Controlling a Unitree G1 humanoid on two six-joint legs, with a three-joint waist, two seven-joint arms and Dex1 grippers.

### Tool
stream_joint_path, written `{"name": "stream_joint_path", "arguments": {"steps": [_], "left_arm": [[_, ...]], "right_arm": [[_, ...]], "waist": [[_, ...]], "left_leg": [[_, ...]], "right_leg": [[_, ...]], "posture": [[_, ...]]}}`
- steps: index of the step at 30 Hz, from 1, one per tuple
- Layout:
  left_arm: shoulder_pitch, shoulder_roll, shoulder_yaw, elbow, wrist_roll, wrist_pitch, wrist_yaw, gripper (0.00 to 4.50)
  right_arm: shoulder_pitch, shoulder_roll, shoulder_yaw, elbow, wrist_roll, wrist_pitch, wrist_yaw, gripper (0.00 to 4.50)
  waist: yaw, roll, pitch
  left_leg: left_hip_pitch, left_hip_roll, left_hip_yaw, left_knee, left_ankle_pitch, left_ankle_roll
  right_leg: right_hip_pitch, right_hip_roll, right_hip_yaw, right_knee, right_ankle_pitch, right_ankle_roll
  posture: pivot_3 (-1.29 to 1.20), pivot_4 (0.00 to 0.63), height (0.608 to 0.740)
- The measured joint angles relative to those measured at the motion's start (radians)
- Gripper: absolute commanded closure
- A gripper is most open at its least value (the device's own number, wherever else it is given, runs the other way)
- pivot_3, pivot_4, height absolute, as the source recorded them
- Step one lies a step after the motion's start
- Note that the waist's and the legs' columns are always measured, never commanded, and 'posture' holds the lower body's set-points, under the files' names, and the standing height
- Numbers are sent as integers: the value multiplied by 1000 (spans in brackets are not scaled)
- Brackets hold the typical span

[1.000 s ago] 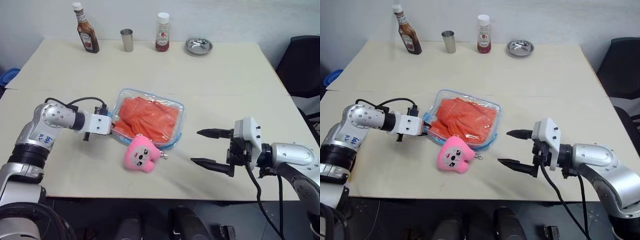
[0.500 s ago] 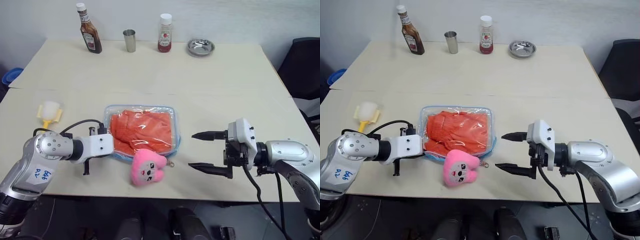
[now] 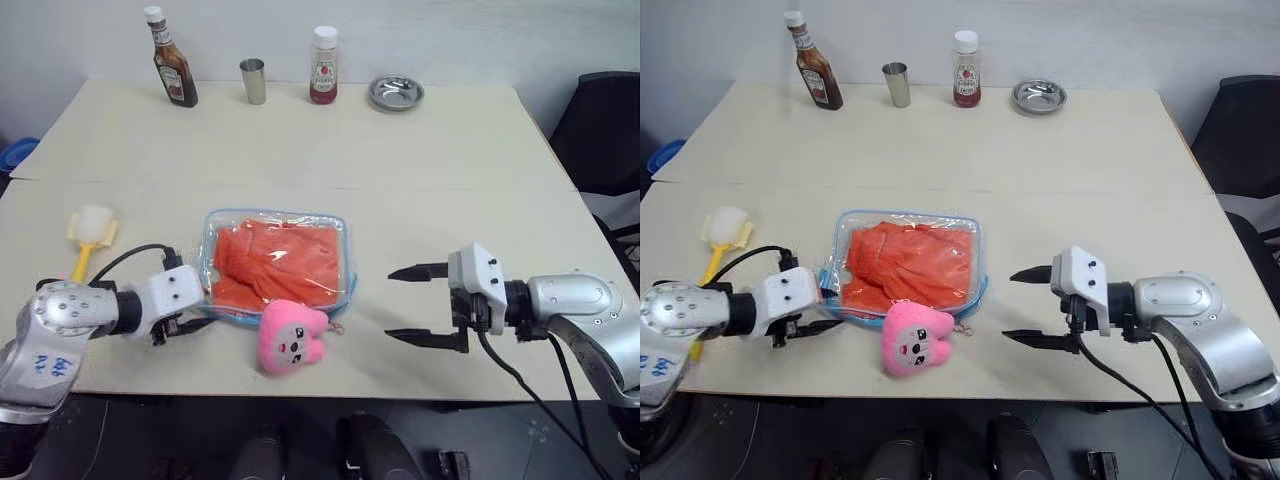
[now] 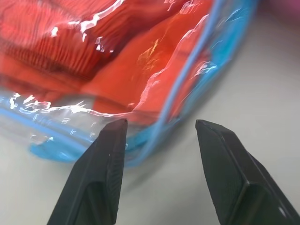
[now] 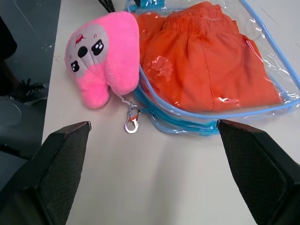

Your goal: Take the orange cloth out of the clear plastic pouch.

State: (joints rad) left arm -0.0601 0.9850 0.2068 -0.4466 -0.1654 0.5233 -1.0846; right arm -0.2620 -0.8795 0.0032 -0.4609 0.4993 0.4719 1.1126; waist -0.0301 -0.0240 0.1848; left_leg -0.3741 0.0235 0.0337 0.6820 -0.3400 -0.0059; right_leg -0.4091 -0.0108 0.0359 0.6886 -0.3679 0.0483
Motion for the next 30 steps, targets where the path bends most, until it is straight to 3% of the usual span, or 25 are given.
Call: {"name": "stream_joint_path", "arguments": {"steps": [4,8,12,15,18,23,30], "left_arm": [[-74,21,89,-62,-267,184,-93,2054],[-197,-5,-33,-101,-433,413,-54,2054],[-295,-72,-217,-106,-443,579,79,2054],[-373,-134,-270,-87,-444,663,161,2054],[-410,-190,-312,-71,-453,703,210,2054],[-410,-189,-385,-46,-407,669,260,2054],[-381,-155,-400,-57,-376,600,275,4123]], "right_arm": [[-1,-7,41,10,-53,-72,40,0],[-7,-7,91,44,-144,-176,68,0],[-43,-7,136,73,-222,-269,79,0],[-70,13,164,90,-256,-300,80,0],[-96,40,199,100,-286,-331,79,0],[-121,73,244,152,-359,-405,68,0],[-209,153,272,258,-452,-498,9,0]], "waist": [[5,0,0],[2,0,0],[-1,0,0],[0,0,0],[0,0,0],[1,0,0],[0,0,0]], "left_leg": [[0,-1,-1,0,0,0],[0,-2,-1,0,1,-2],[0,-2,-1,1,3,-4],[0,-1,-1,1,3,-6],[0,-1,-1,2,3,-6],[1,-2,-1,2,4,-6],[2,-1,-1,2,4,-7]], "right_leg": [[1,-1,-1,-1,0,0],[1,-1,0,0,0,0],[1,1,1,1,0,0],[1,1,1,1,0,0],[1,1,1,1,0,0],[1,1,1,1,0,0],[1,1,1,2,0,0]], "posture": [[0,150,740],[0,150,740],[0,150,740],[0,150,740],[0,150,740],[0,150,740],[0,150,740]]}}
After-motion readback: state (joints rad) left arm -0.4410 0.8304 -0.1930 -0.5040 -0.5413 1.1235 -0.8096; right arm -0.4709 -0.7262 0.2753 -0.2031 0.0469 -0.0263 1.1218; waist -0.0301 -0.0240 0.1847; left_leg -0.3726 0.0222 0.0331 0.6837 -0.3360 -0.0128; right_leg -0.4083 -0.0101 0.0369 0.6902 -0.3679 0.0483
